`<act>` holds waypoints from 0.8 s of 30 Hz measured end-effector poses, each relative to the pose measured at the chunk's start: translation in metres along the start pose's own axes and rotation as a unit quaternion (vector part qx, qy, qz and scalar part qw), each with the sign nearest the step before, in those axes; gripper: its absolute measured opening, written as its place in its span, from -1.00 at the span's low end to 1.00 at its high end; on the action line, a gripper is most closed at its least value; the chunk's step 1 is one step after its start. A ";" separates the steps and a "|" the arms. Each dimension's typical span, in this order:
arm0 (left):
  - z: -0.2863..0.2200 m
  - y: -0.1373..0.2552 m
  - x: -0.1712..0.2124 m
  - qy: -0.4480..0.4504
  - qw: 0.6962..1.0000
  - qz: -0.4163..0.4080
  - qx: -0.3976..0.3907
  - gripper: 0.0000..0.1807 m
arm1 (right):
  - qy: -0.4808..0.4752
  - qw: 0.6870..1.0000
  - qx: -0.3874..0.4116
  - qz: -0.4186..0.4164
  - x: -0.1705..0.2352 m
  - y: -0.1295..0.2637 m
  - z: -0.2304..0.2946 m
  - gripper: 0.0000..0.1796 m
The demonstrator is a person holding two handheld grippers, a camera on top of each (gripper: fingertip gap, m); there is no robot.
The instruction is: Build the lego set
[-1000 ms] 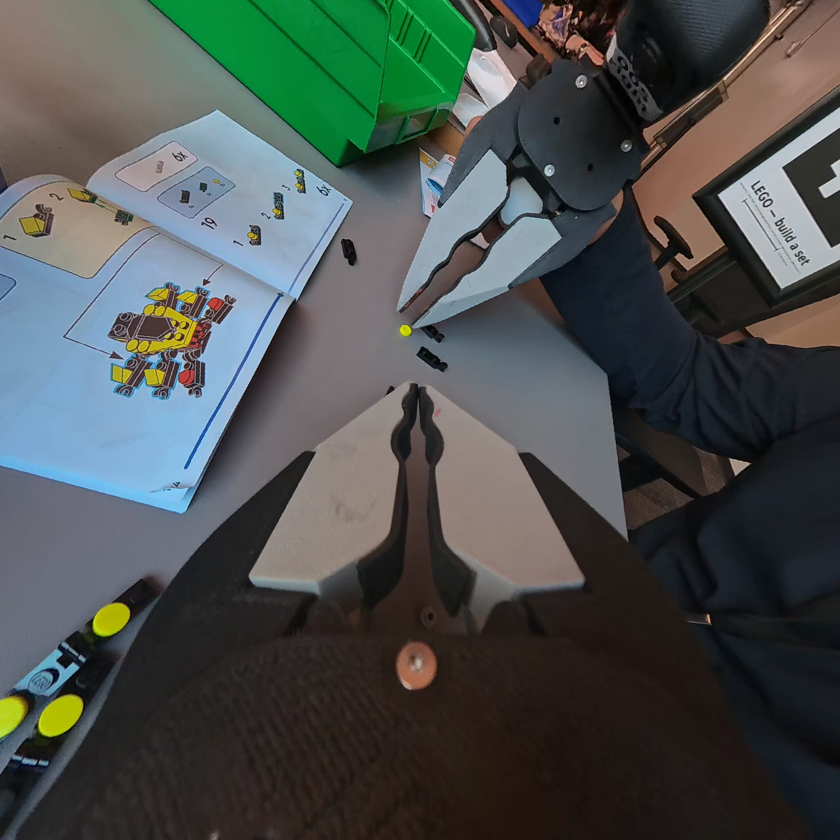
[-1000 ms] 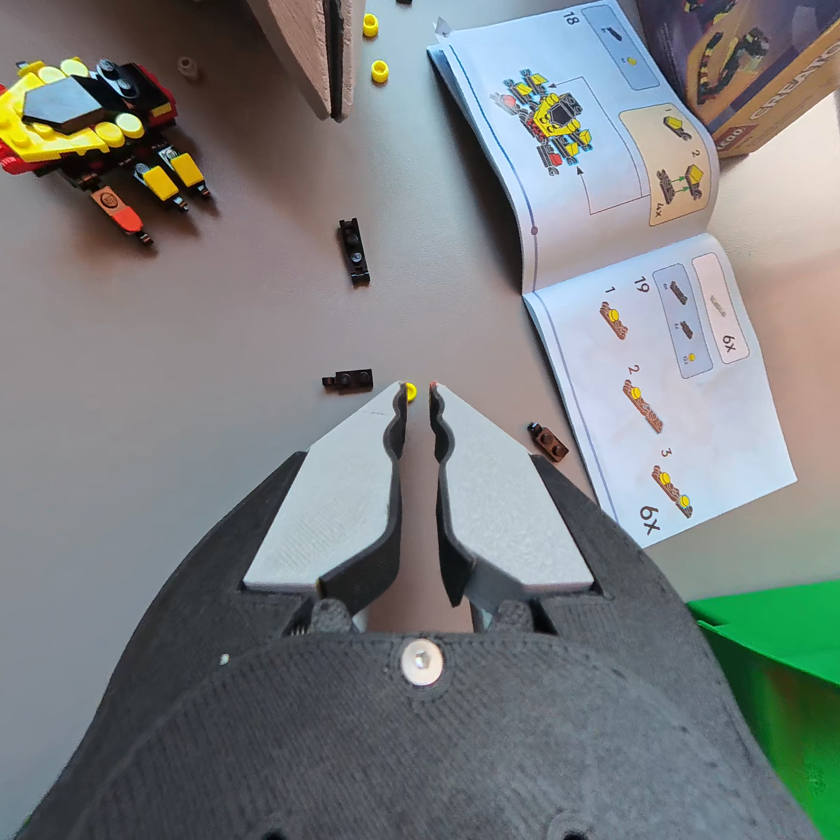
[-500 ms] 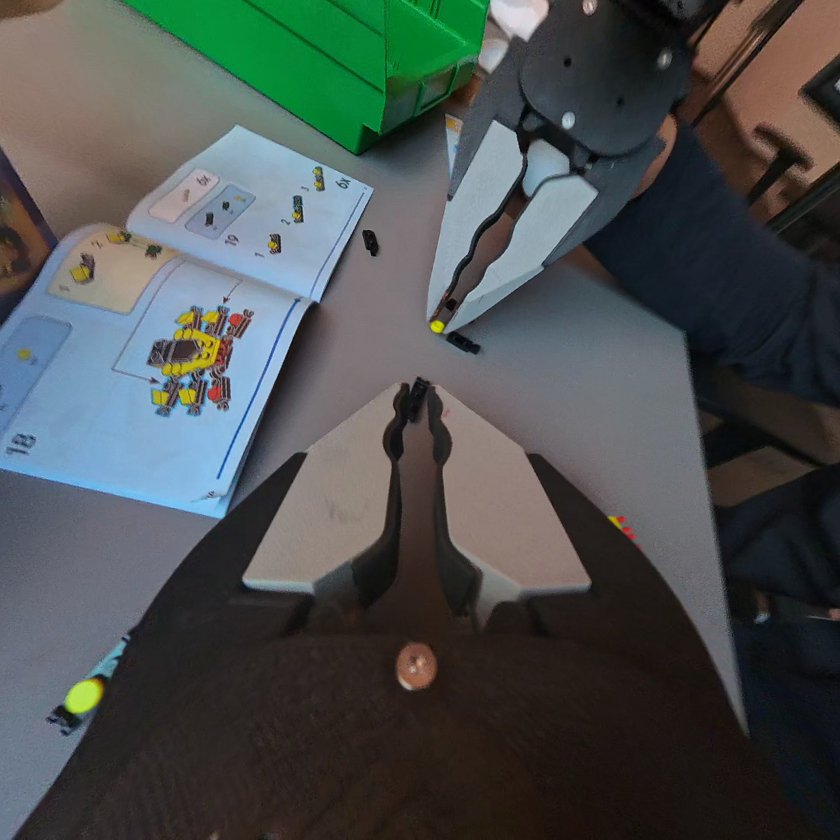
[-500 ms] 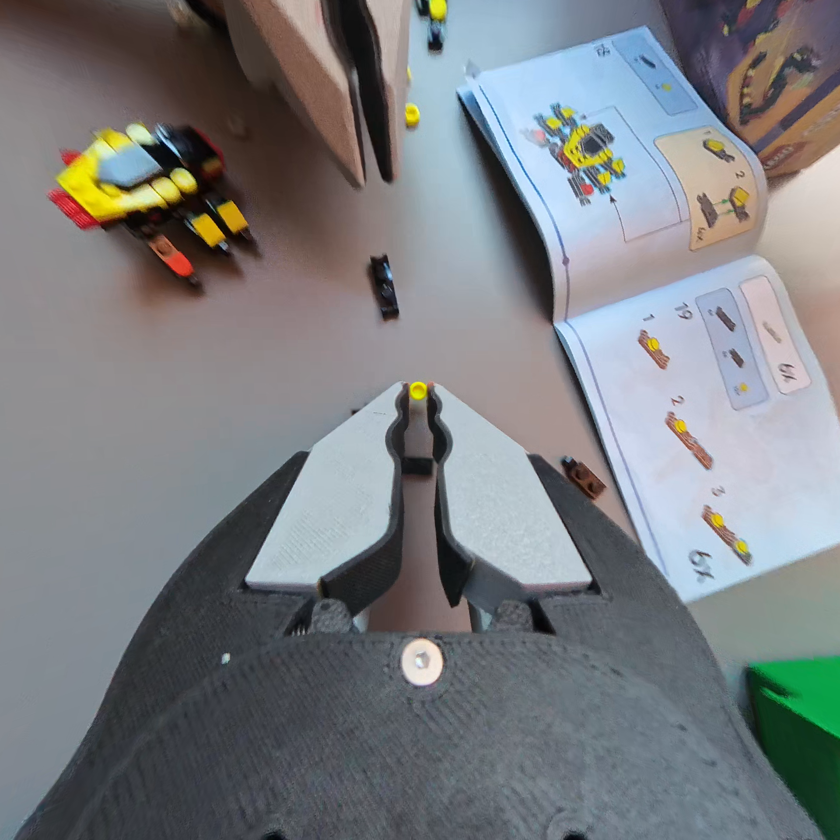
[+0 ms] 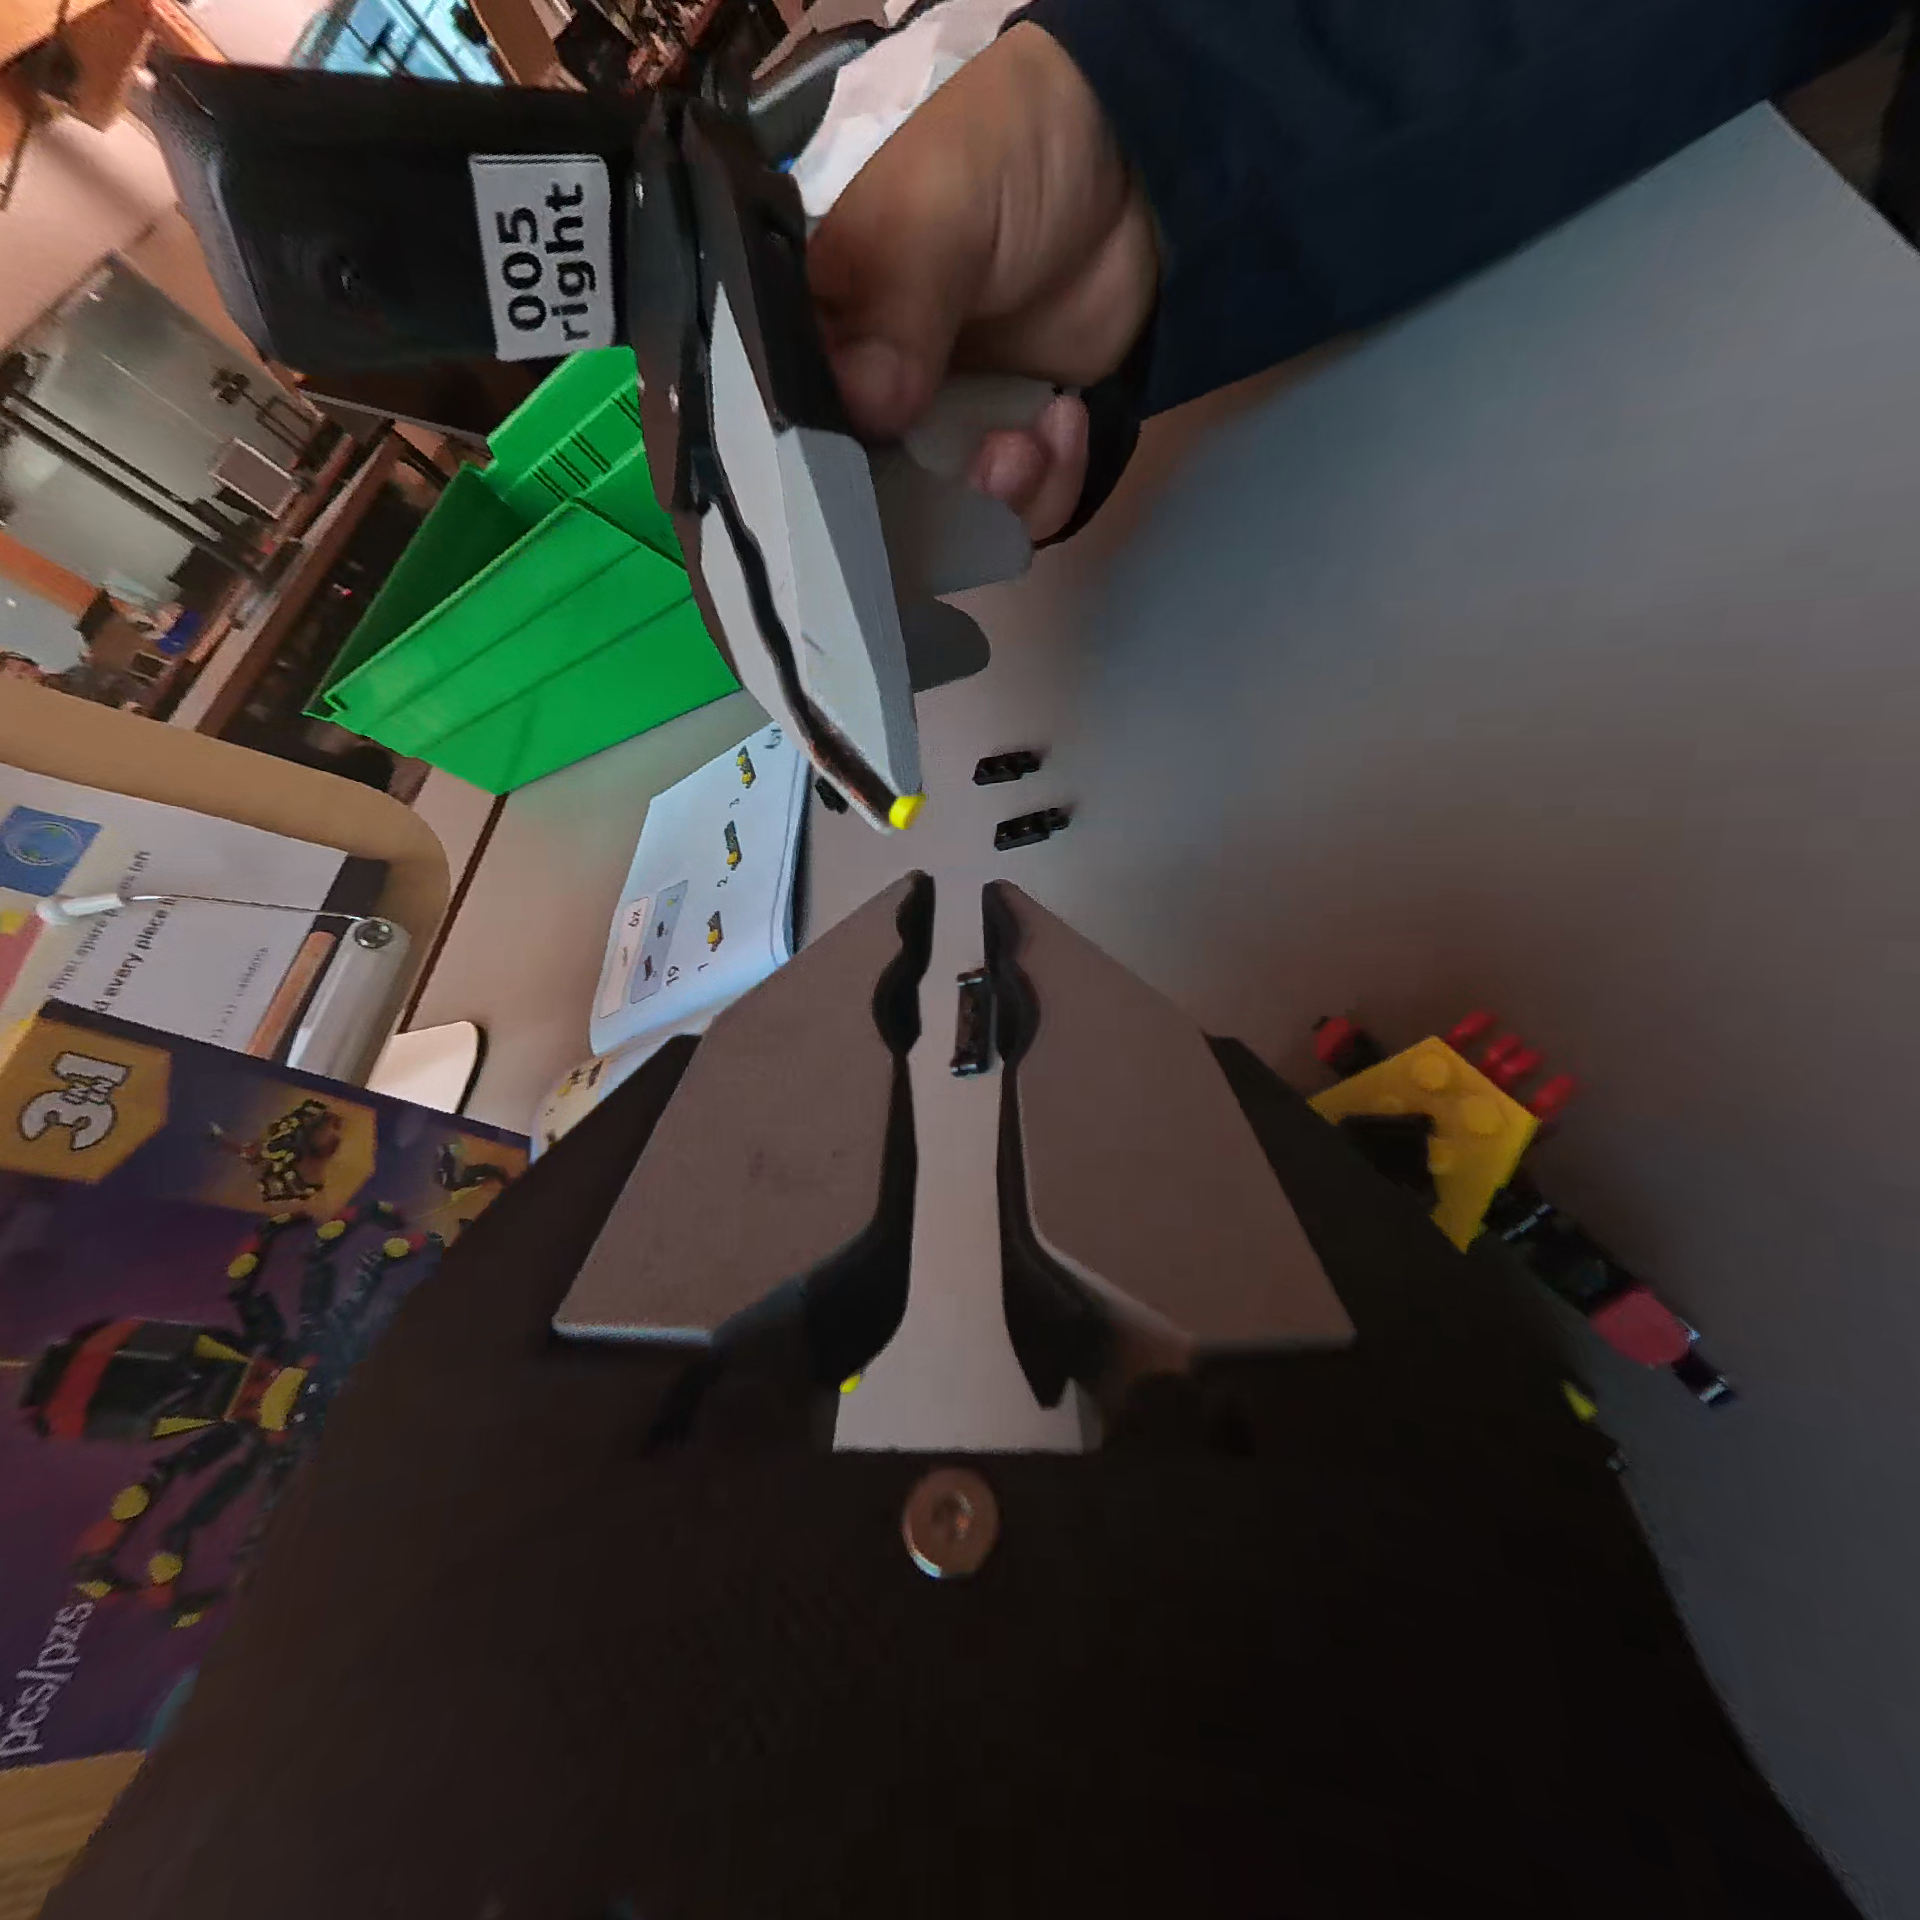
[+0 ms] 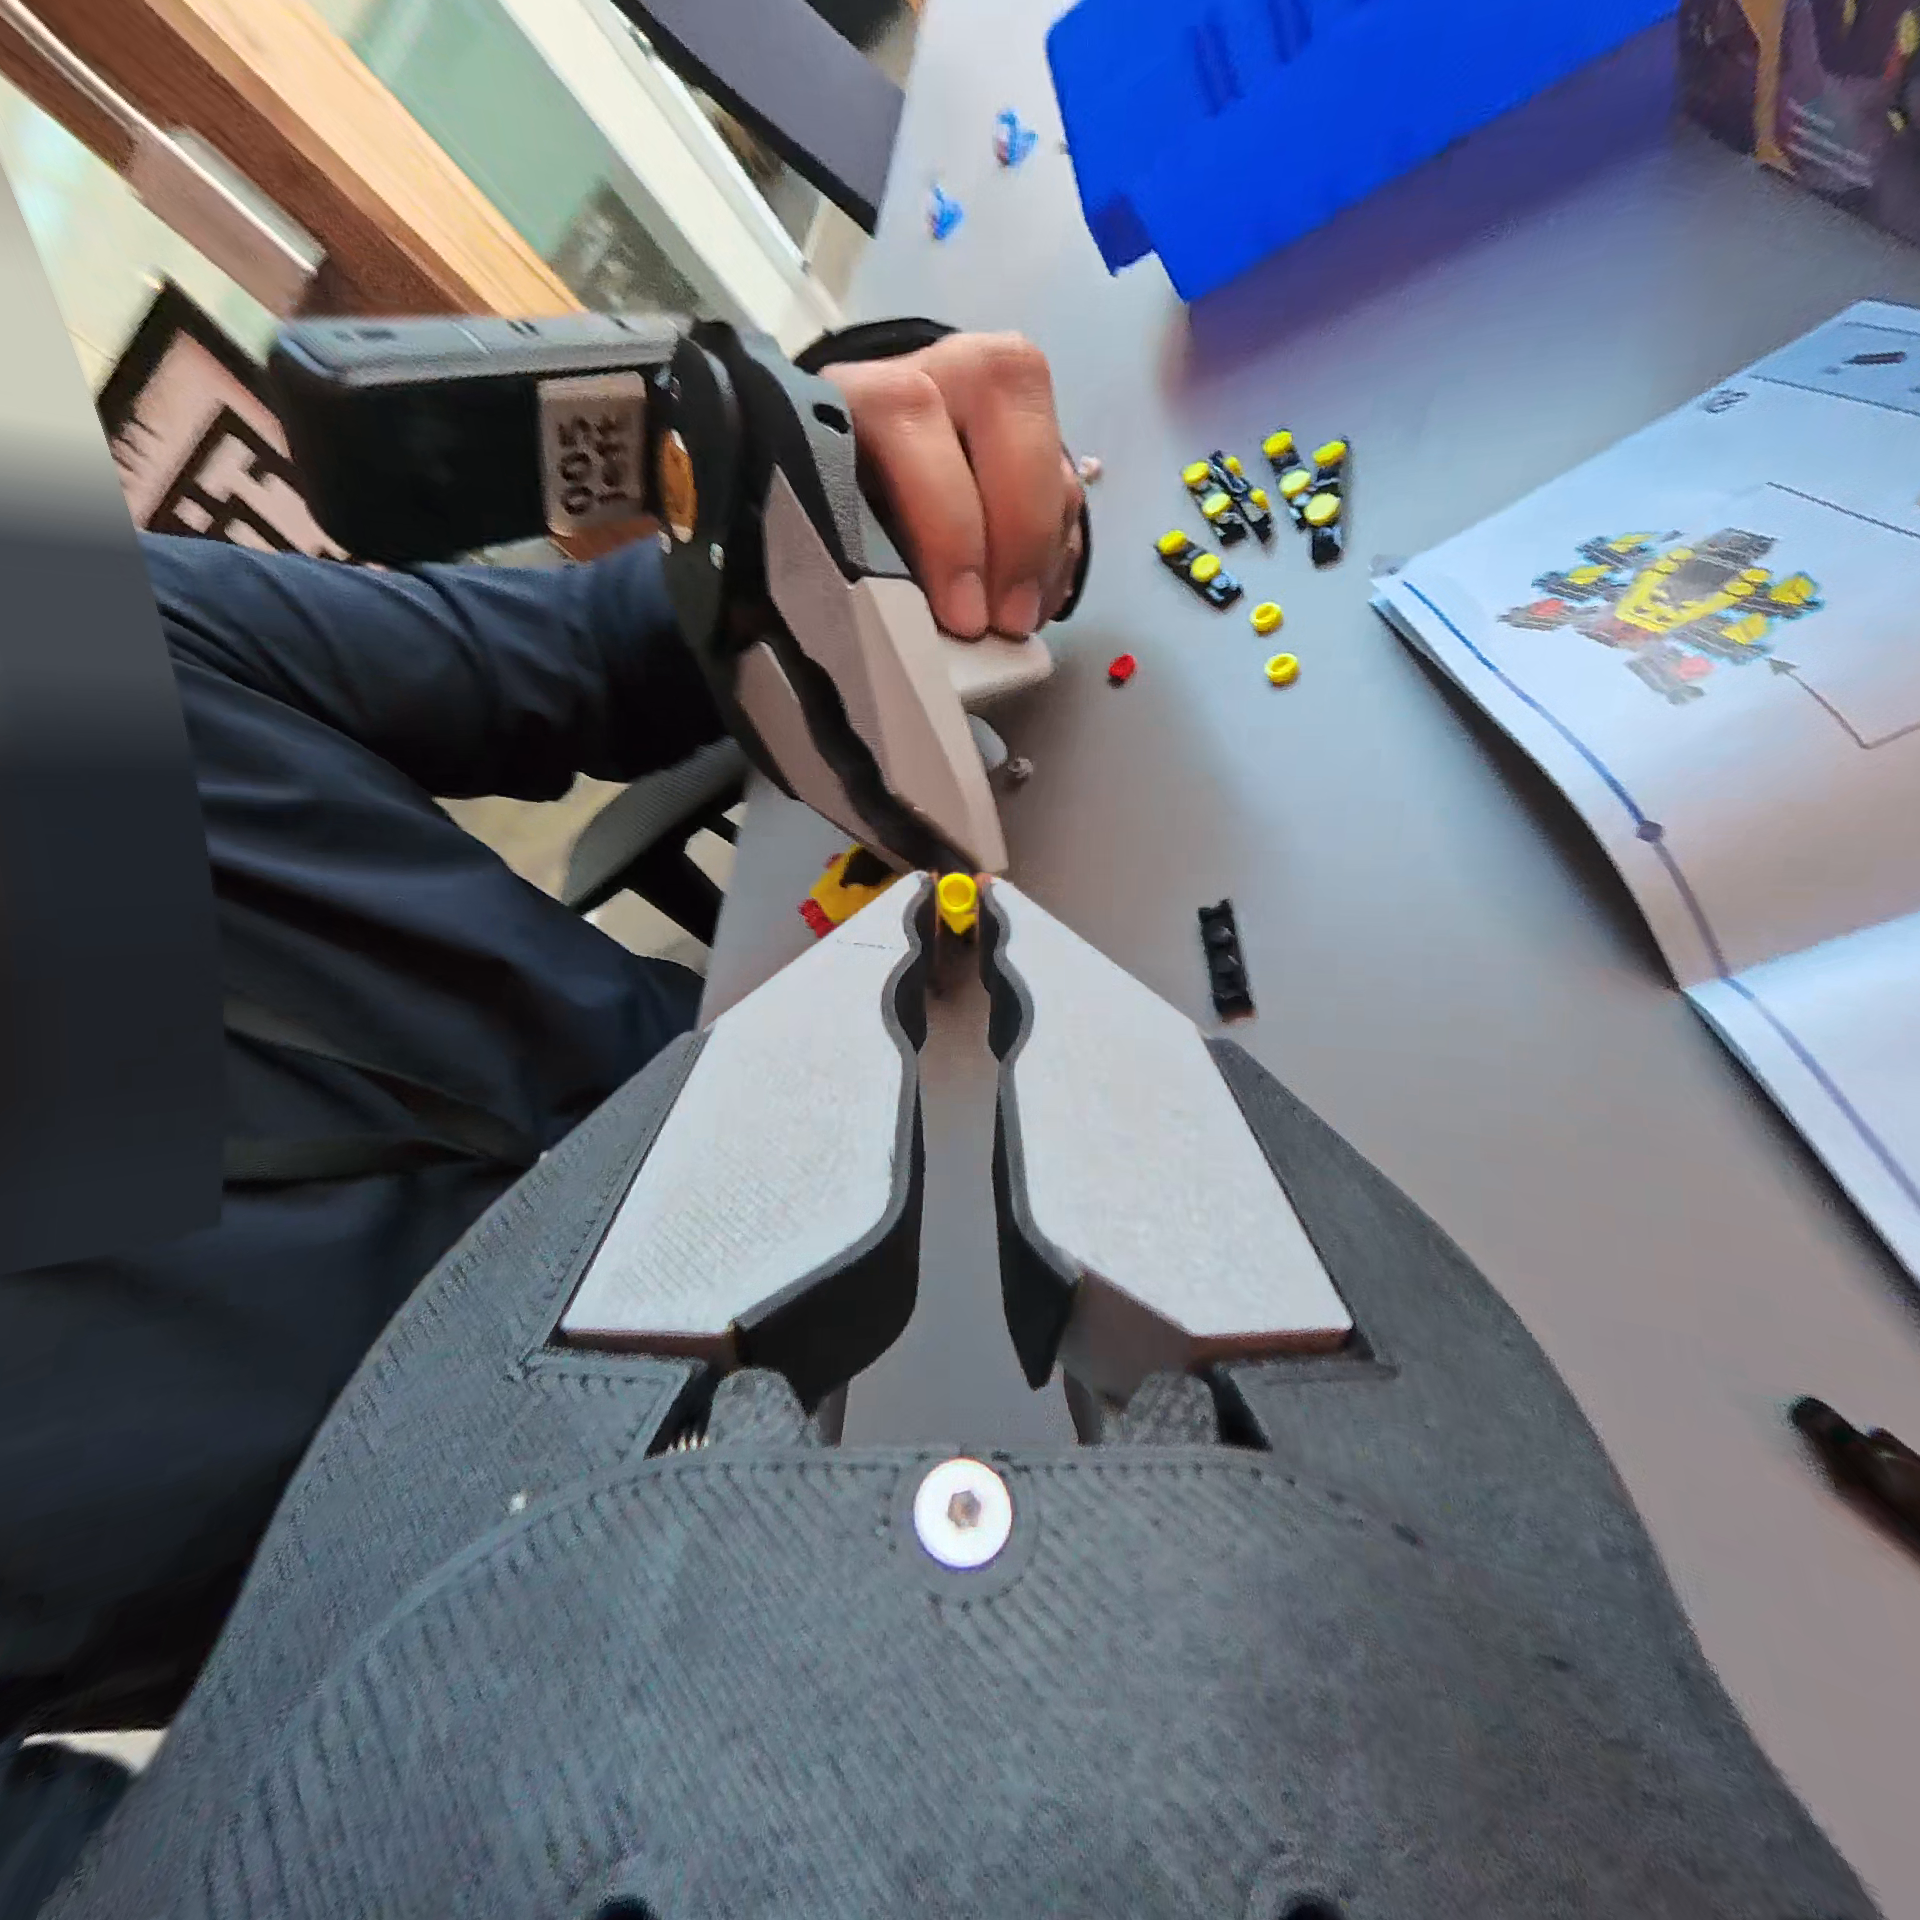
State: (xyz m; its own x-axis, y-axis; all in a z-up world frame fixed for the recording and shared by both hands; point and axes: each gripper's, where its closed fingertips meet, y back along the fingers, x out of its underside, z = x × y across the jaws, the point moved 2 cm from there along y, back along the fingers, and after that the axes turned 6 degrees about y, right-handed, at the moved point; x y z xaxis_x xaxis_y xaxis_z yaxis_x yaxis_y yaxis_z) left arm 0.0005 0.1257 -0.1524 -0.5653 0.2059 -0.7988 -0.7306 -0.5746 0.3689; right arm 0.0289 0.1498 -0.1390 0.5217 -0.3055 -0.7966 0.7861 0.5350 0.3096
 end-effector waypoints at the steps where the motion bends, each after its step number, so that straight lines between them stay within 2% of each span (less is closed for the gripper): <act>1: 0.002 0.000 -0.001 -0.006 1.000 -0.003 -0.011 -0.94 | -0.004 1.000 -0.007 -0.001 0.000 -0.001 0.001 -0.96; 12: 0.000 0.002 -0.015 0.003 0.999 -0.041 -0.012 -0.99 | -0.019 0.999 -0.028 0.007 0.002 -0.008 0.005 -0.96; 16: 0.005 0.001 -0.013 0.032 0.999 -0.034 -0.010 -0.99 | -0.024 1.000 -0.016 -0.004 -0.001 -0.006 0.002 -0.96; 21: 0.022 0.000 -0.005 0.180 0.983 -0.022 0.003 -1.00 | 0.004 0.999 0.039 -0.021 -0.009 0.006 -0.008 -0.95; 24: 0.025 -0.001 0.009 0.324 0.944 0.006 0.061 -1.00 | 0.072 0.994 0.079 -0.021 -0.016 0.013 -0.005 -0.84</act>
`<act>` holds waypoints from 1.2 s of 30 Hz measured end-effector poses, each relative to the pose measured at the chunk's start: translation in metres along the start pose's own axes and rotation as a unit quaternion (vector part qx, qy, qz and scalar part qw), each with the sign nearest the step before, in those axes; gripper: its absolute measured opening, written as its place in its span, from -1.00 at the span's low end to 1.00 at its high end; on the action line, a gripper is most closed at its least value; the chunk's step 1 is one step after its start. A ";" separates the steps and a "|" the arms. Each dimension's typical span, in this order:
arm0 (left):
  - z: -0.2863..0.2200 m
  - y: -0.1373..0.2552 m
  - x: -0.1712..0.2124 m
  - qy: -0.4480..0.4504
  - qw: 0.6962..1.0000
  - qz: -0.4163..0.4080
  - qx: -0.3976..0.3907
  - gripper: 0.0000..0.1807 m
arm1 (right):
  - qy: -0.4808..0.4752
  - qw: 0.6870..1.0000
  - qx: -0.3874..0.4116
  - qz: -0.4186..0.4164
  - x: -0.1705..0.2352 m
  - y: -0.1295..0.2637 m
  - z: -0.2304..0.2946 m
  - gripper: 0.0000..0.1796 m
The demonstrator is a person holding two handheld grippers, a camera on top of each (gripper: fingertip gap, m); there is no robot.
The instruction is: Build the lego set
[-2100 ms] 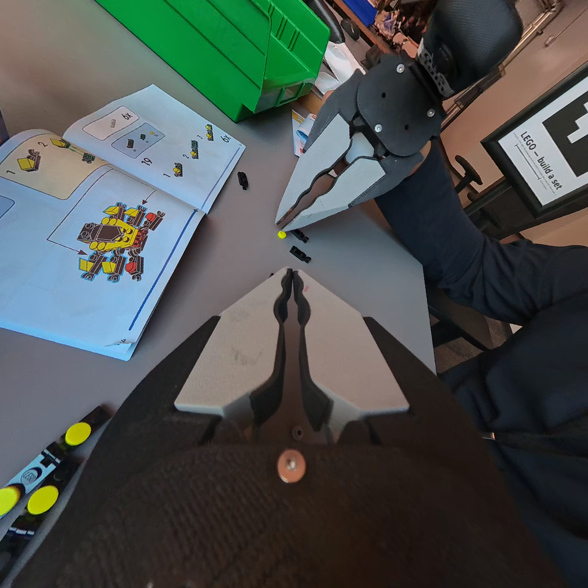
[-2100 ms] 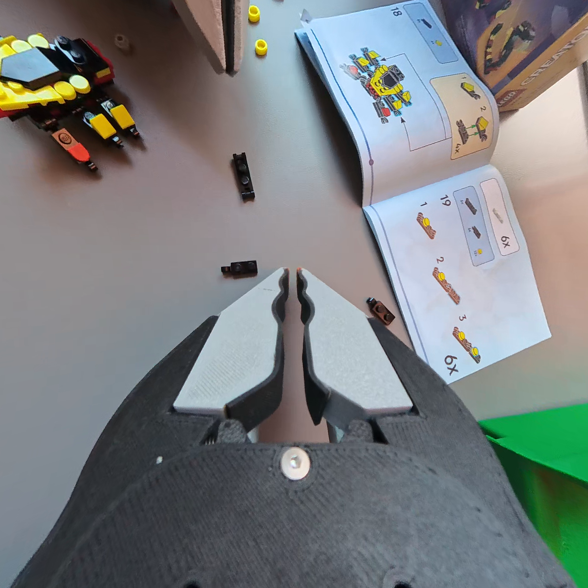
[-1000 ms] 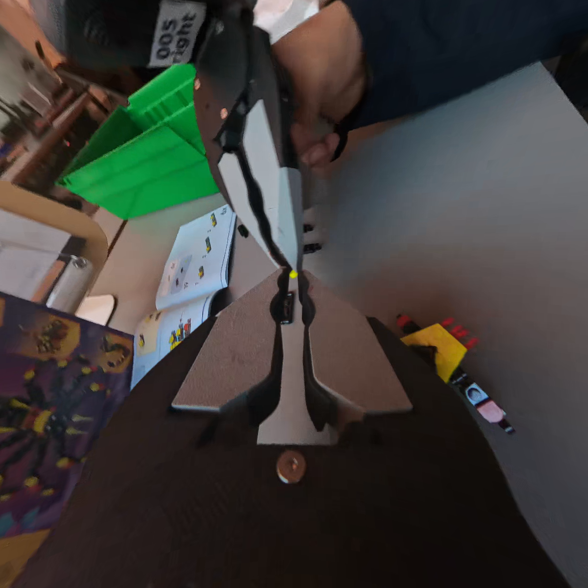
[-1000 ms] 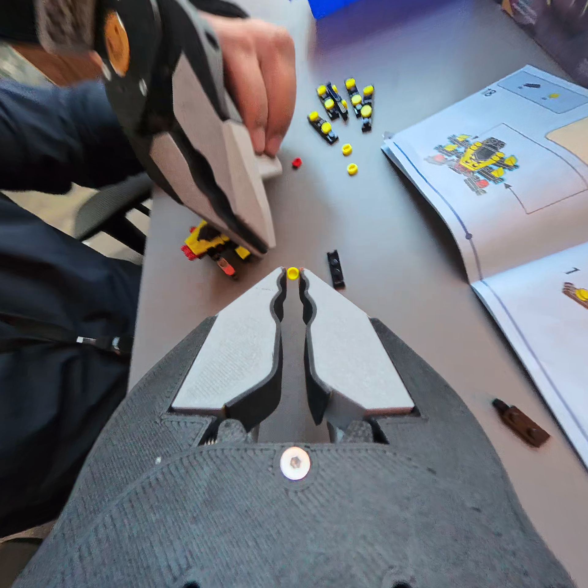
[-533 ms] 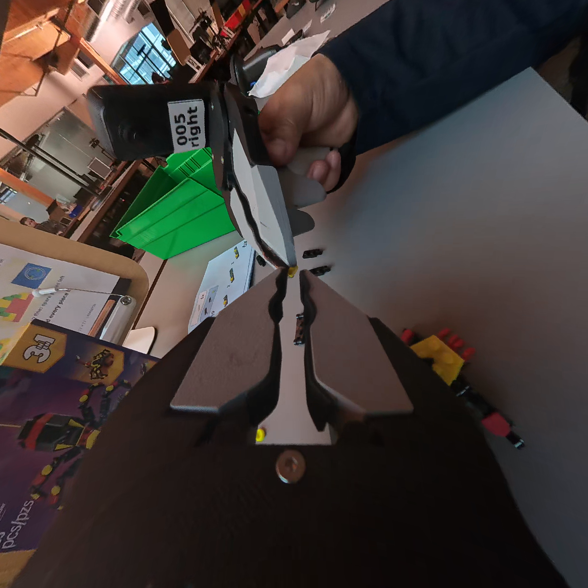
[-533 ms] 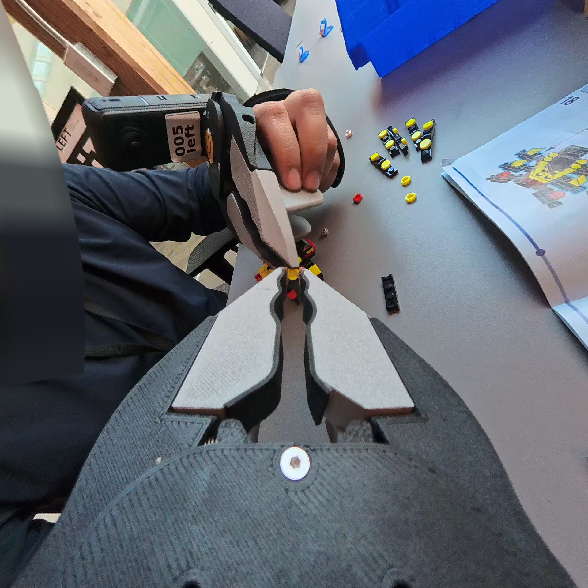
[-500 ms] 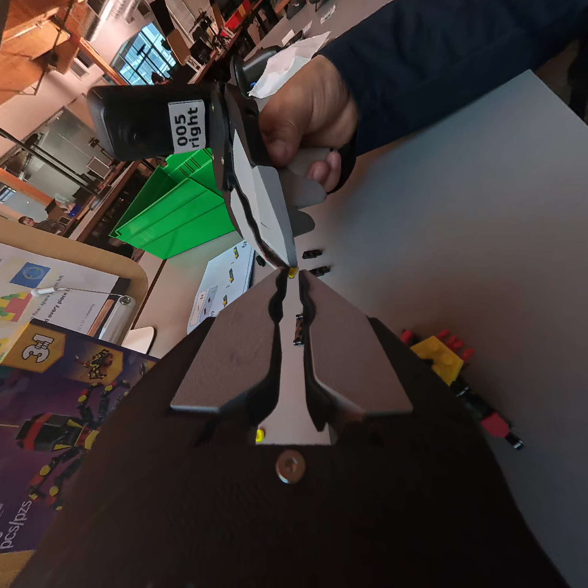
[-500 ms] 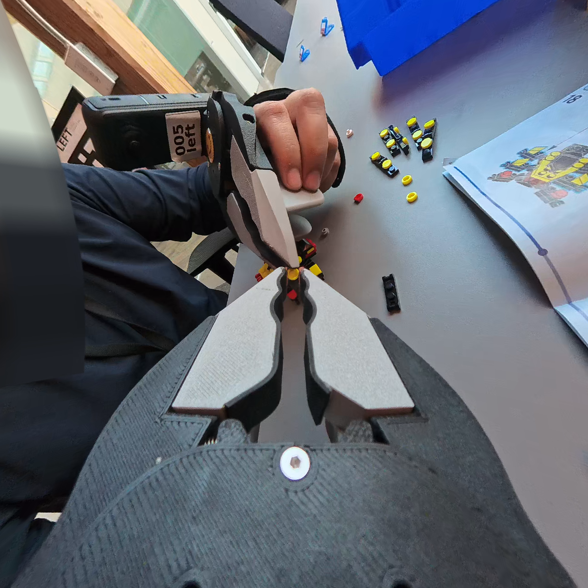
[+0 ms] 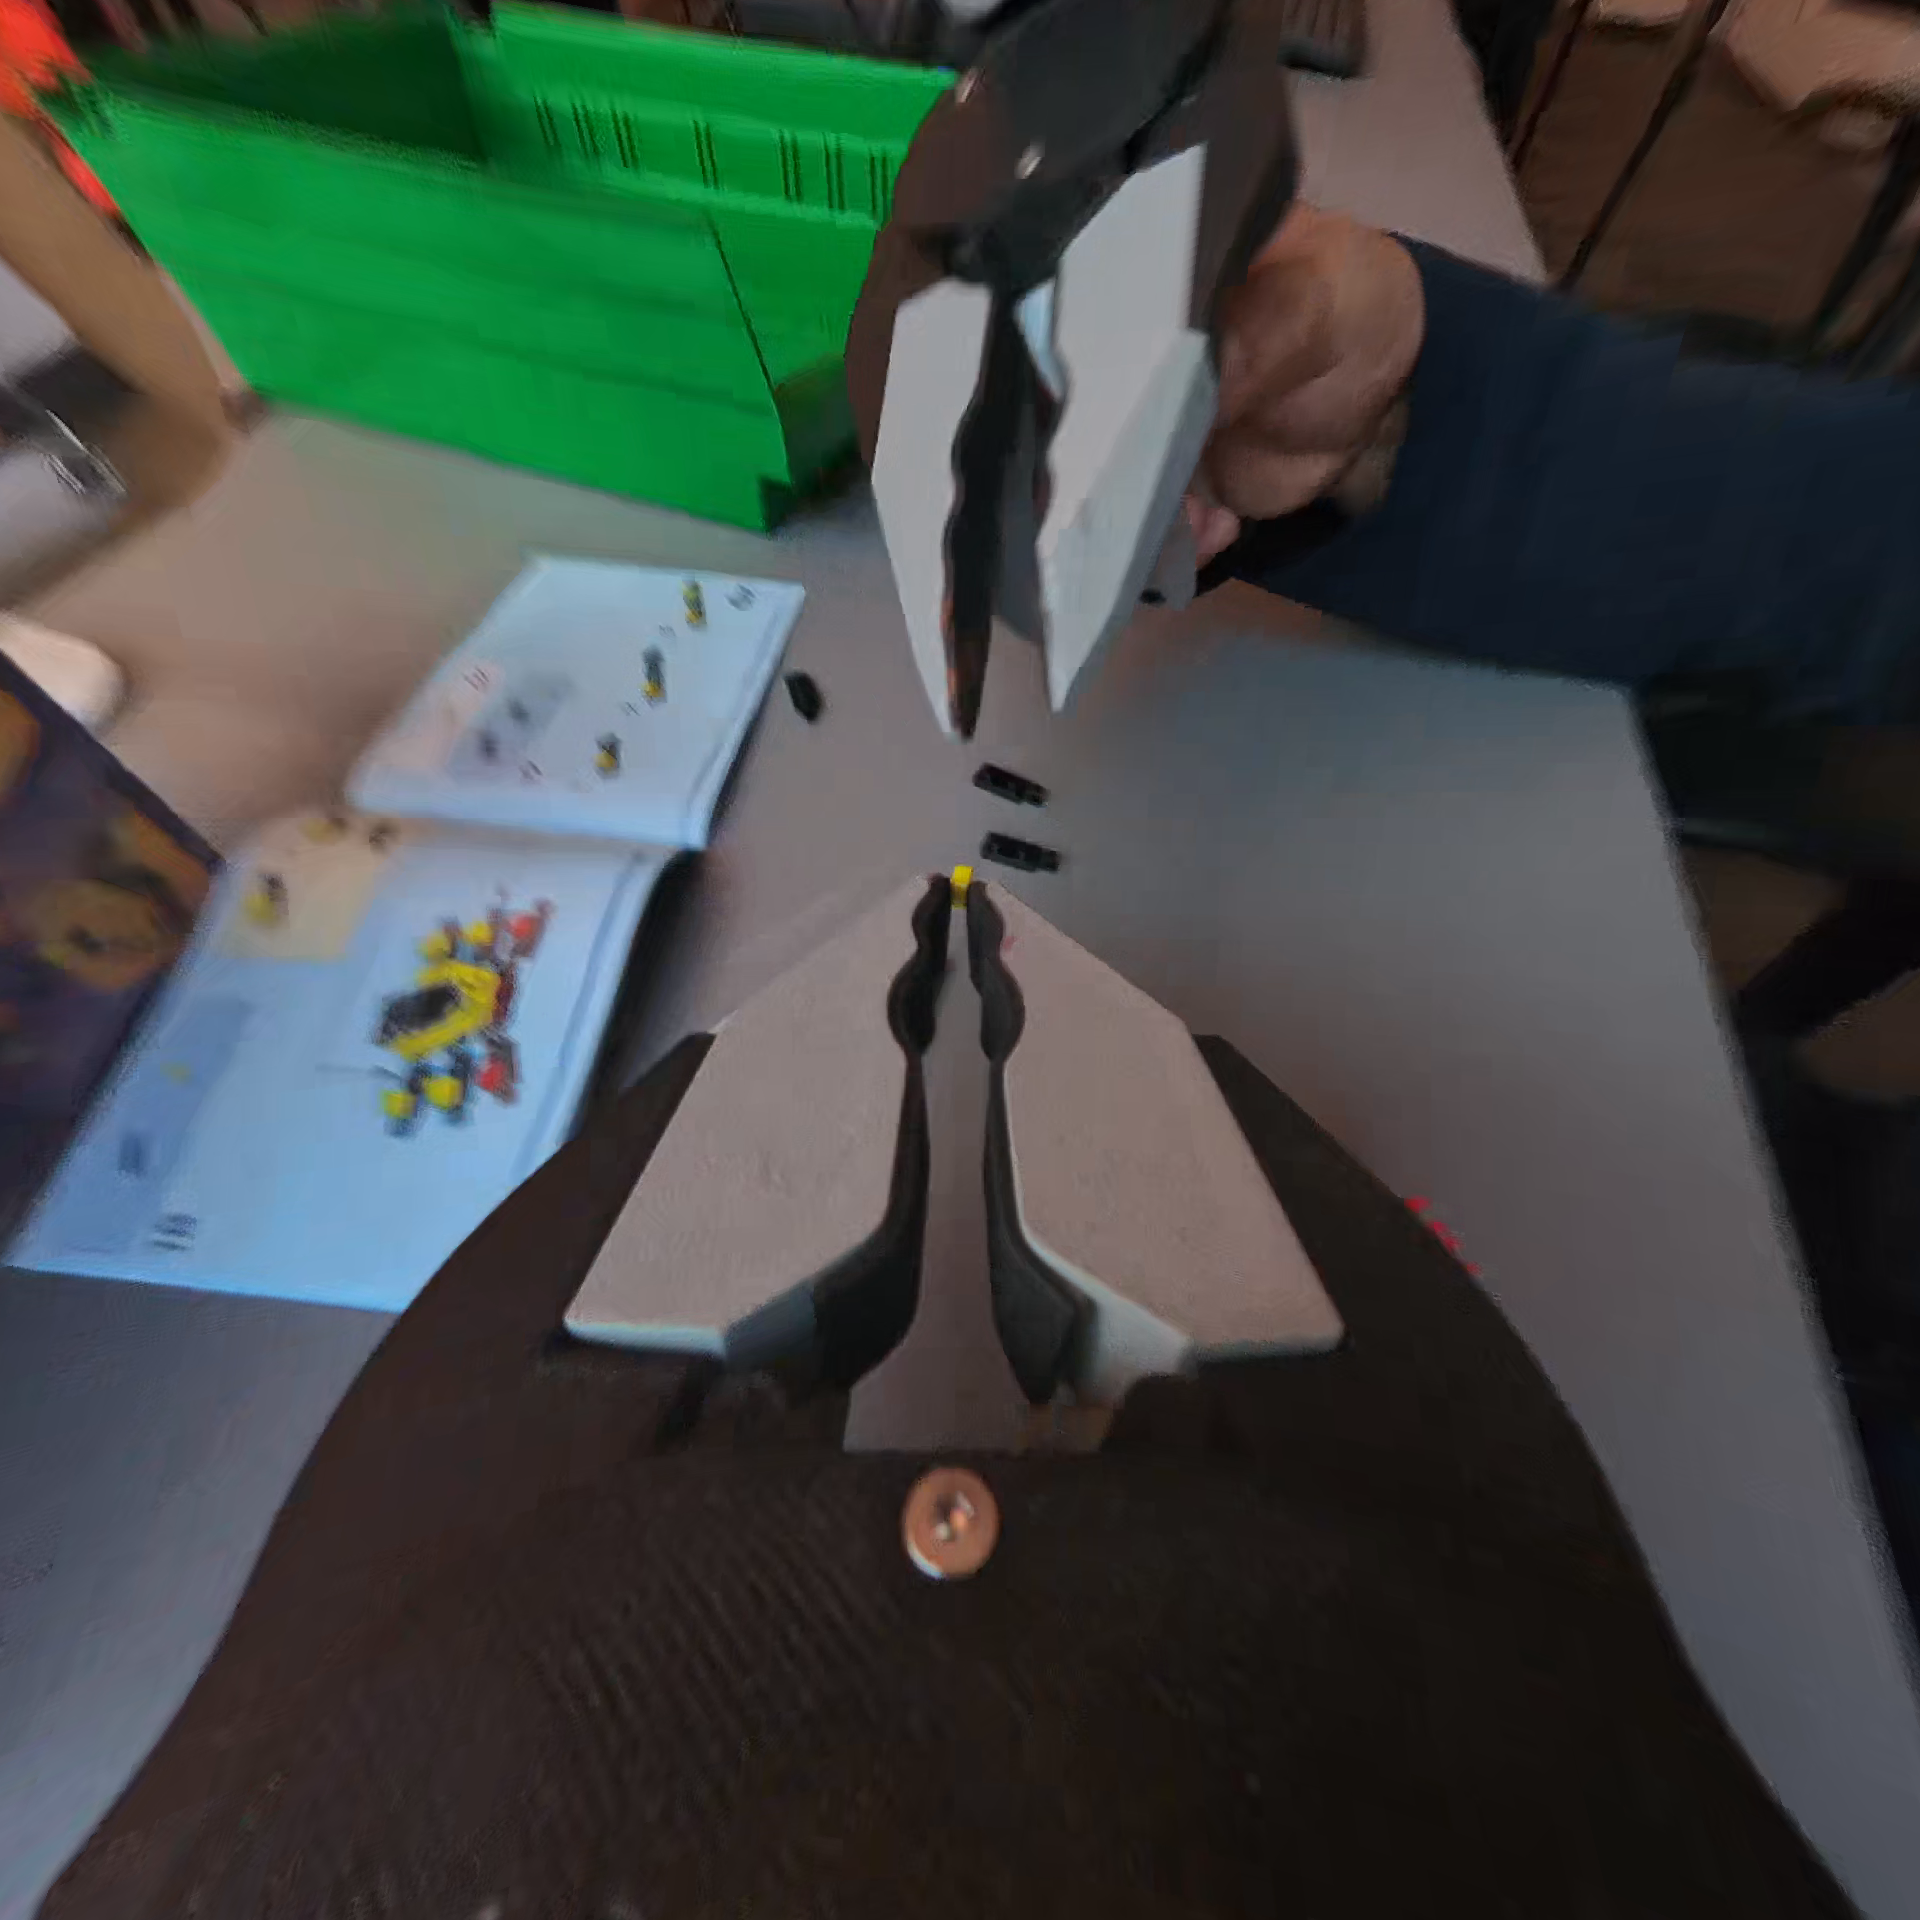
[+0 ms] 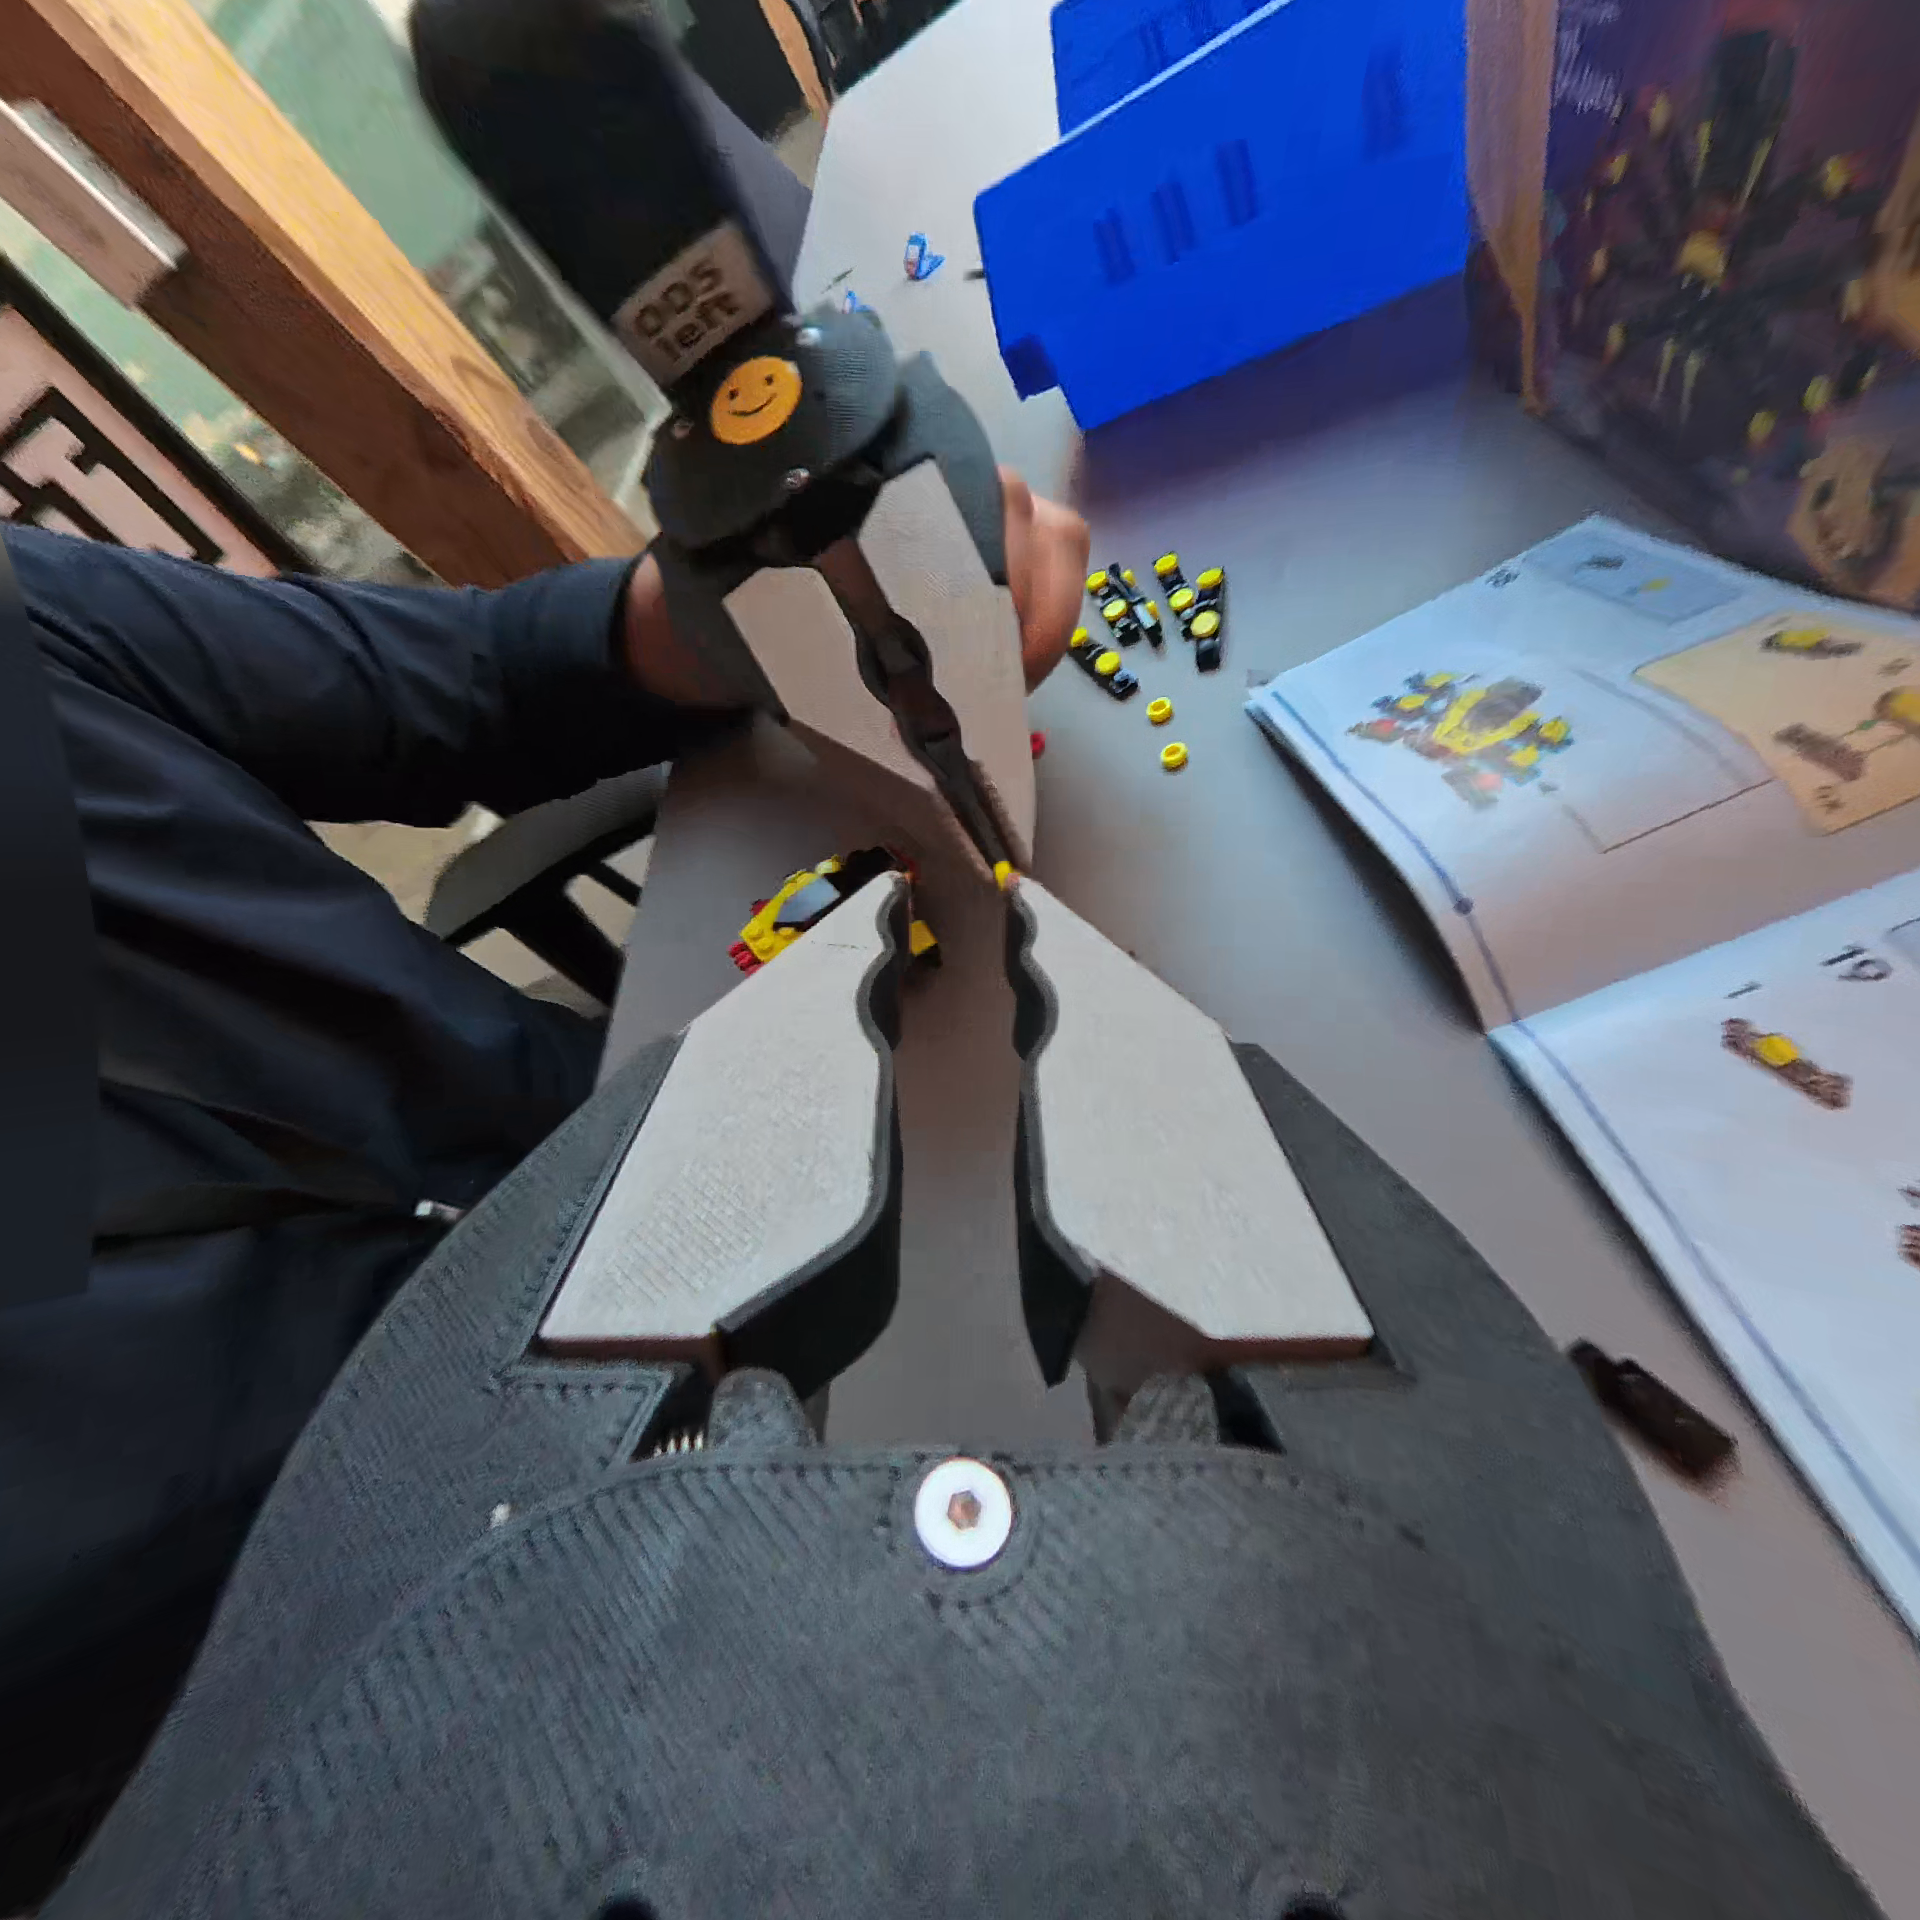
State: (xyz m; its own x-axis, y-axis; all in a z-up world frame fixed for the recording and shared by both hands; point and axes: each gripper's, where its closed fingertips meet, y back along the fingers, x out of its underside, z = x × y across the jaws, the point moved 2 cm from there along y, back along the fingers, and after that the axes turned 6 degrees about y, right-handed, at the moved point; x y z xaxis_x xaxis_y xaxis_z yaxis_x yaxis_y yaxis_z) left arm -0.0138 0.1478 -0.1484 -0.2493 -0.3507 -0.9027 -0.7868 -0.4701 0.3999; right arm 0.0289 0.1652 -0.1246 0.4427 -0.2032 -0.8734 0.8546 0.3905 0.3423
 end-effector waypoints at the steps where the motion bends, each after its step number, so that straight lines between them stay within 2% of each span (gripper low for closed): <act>1: 0.000 0.000 0.005 0.065 0.997 0.014 0.035 -1.00 | 0.042 0.999 0.019 0.006 -0.002 0.000 0.002 -0.77; 4: -0.003 0.002 0.010 0.236 0.961 0.025 0.139 -1.00 | 0.187 0.977 0.075 0.064 0.006 -0.011 0.014 -0.77; 7: -0.001 0.003 0.015 0.286 0.944 0.036 0.161 -0.99 | 0.333 0.920 0.168 0.119 0.013 -0.021 0.013 -0.84; 10: -0.001 0.004 0.013 0.316 0.931 0.028 0.180 -1.00 | 0.402 0.887 0.189 0.125 0.012 -0.030 0.023 -0.85; 14: -0.004 0.007 0.007 0.349 0.911 0.009 0.219 -1.00 | 0.432 0.861 0.222 0.149 0.015 -0.034 0.018 -0.83; 18: -0.009 0.008 0.004 0.358 0.903 0.006 0.239 -1.00 | 0.435 0.860 0.227 0.140 0.012 -0.034 0.018 -0.87; 21: -0.010 0.007 0.004 0.359 0.901 0.005 0.243 -1.00 | 0.444 0.855 0.228 0.143 0.013 -0.034 0.019 -0.94; 31: -0.008 0.009 0.002 0.364 0.899 -0.004 0.243 -1.00 | 0.453 0.846 0.244 0.139 0.010 -0.034 0.017 -0.95; 36: -0.003 0.009 -0.003 0.359 0.904 -0.023 0.230 -1.00 | 0.438 0.853 0.255 0.124 0.006 -0.032 0.013 -0.96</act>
State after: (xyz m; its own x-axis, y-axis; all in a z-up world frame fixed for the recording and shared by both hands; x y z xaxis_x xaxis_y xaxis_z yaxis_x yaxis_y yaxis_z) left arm -0.0185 0.1421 -0.1414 0.0907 -0.8526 -0.5147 -0.9798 -0.1690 0.1073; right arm 0.0074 0.1398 -0.1363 0.4457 0.6648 -0.5995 0.8697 -0.1629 0.4660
